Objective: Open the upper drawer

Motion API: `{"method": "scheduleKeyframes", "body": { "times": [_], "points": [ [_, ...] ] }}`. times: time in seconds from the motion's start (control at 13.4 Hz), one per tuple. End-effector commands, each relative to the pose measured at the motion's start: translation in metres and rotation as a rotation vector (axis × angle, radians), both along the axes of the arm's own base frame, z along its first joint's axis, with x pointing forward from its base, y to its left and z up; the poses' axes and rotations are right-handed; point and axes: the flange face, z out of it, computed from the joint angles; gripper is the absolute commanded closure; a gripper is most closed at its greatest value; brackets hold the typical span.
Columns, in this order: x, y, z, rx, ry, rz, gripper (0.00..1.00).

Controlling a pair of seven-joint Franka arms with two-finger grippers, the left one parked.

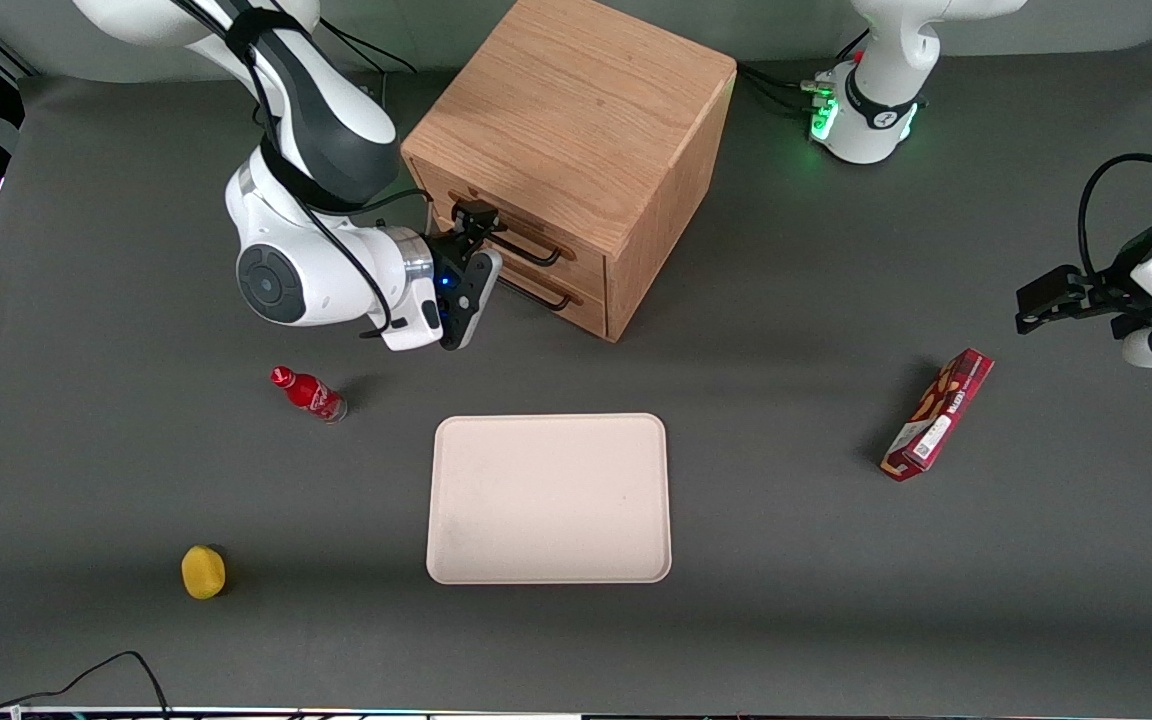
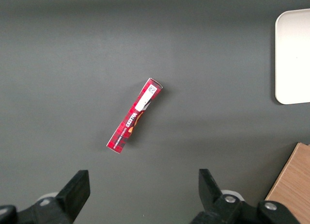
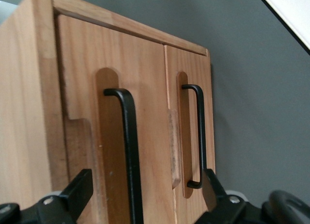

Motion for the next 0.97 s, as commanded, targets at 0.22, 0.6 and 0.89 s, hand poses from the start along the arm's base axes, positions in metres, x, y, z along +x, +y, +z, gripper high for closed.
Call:
{"method": "scheduleKeyframes", "body": {
  "times": [0.22, 0.6, 0.89],
  "points": [
    [-0.022, 0.000, -0.009, -0.013, -0.029, -0.017, 0.00],
    [-0.028, 0.003, -0.020, -0.019, -0.051, -0.027, 0.00],
    [-0.027, 0.003, -0.026, -0.027, -0.064, -0.025, 0.00]
  ]
}}
